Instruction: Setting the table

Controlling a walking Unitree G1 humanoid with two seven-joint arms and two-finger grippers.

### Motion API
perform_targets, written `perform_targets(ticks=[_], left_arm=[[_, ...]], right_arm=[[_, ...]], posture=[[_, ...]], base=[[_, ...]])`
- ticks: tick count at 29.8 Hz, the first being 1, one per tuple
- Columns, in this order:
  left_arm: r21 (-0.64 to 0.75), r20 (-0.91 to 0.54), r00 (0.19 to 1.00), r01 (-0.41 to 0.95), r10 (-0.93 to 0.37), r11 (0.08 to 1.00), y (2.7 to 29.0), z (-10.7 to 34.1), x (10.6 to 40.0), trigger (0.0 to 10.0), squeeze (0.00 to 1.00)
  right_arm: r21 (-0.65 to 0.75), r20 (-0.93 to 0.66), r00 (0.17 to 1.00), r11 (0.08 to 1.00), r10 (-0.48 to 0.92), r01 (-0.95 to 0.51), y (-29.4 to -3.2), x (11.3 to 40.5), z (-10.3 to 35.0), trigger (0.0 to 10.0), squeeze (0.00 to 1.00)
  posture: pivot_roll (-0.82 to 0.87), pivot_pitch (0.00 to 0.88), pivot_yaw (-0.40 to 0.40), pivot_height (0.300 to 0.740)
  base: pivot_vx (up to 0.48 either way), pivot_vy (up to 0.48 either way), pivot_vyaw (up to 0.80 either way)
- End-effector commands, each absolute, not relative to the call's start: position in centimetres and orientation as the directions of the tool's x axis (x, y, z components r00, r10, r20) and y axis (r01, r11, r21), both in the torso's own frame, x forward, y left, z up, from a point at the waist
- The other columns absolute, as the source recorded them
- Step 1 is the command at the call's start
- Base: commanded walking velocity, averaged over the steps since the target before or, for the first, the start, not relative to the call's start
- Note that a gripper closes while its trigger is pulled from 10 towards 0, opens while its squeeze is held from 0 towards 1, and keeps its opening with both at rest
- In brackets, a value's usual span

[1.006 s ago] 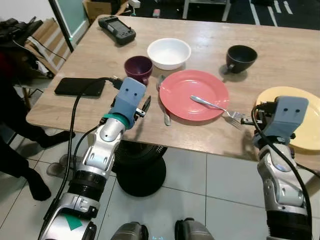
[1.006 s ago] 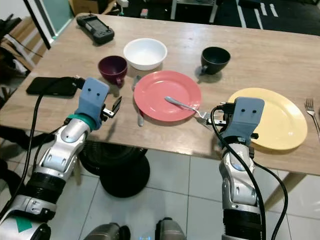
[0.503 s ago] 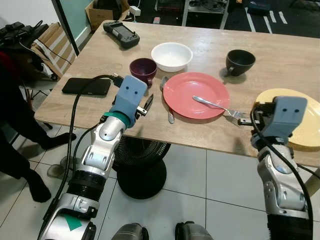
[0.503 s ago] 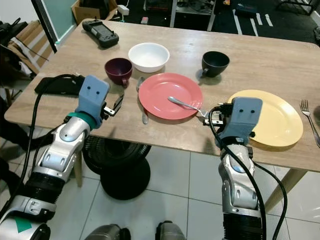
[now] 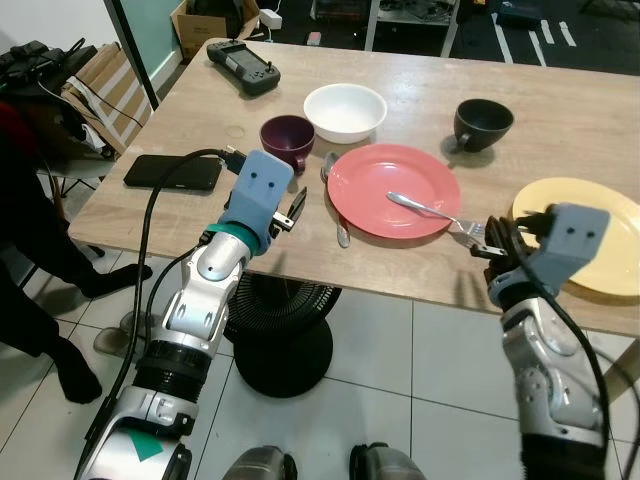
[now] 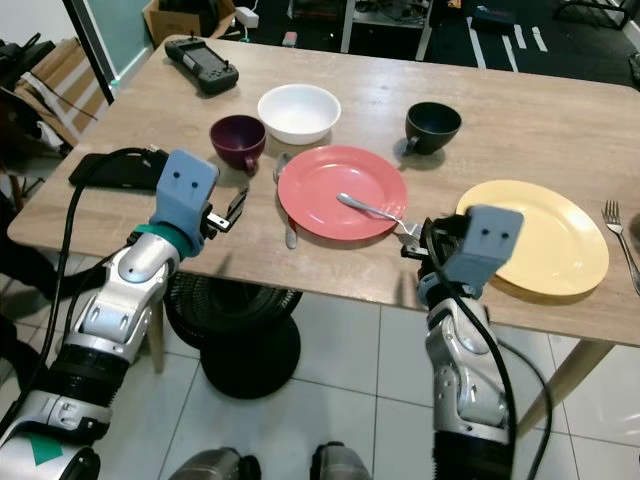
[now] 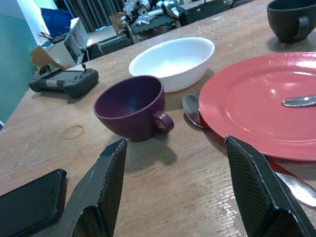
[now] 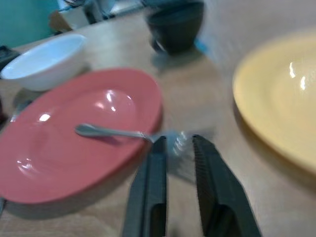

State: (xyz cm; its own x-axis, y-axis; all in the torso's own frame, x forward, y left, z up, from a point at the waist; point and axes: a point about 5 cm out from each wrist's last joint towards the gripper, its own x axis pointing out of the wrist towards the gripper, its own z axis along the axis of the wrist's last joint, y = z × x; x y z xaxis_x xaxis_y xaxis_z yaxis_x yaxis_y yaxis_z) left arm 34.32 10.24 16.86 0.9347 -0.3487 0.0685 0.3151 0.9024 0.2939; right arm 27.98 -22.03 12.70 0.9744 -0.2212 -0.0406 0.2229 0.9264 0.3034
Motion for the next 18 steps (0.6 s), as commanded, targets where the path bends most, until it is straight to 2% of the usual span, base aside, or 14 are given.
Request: perform_targets(ticks=[1, 6, 9, 16, 17, 18], left_arm=[[0.289, 0.049, 0.938, 0.315, -0.343, 0.904, 10.6, 16.5, 34.1, 10.0, 0.00], [0.295, 0.045, 0.940, 0.312, -0.339, 0.903, 10.8, 16.4, 34.0, 10.0, 0.00], [0.296, 0.045, 0.941, 0.309, -0.337, 0.904, 10.9, 16.5, 34.0, 10.0, 0.00], [0.299, 0.046, 0.941, 0.308, -0.336, 0.903, 10.9, 16.6, 33.8, 10.0, 0.00], [0.300, 0.047, 0.941, 0.308, -0.336, 0.903, 11.0, 16.7, 33.8, 10.0, 0.00], [0.300, 0.047, 0.941, 0.308, -0.336, 0.903, 11.0, 16.7, 33.8, 10.0, 0.00]], right_arm=[[0.367, -0.077, 0.963, 0.891, -0.259, 0.269, -22.8, 27.8, 12.0, 10.0, 1.00], [0.451, -0.064, 0.967, 0.857, -0.247, 0.249, -22.8, 27.9, 11.9, 10.0, 1.00], [0.552, -0.048, 0.974, 0.807, -0.221, 0.210, -22.6, 28.1, 12.0, 10.0, 1.00], [0.606, -0.065, 0.984, 0.776, -0.167, 0.172, -21.8, 28.6, 11.4, 10.0, 1.00], [0.602, -0.082, 0.983, 0.778, -0.166, 0.182, -21.6, 28.8, 11.0, 10.0, 0.62], [0.602, -0.082, 0.983, 0.778, -0.166, 0.182, -21.6, 28.8, 11.0, 10.0, 0.62]], posture=[[0.05, 0.015, 0.063, 0.740], [0.06, 0.026, 0.062, 0.740], [0.07, 0.033, 0.062, 0.740], [0.08, 0.048, 0.062, 0.740], [0.08, 0.052, 0.062, 0.740], [0.08, 0.052, 0.062, 0.740]], base=[[0.000, 0.000, 0.00], [0.000, 0.000, 0.00], [0.000, 0.000, 0.00], [0.000, 0.000, 0.00], [0.000, 0.000, 0.00], [0.000, 0.000, 0.00]])
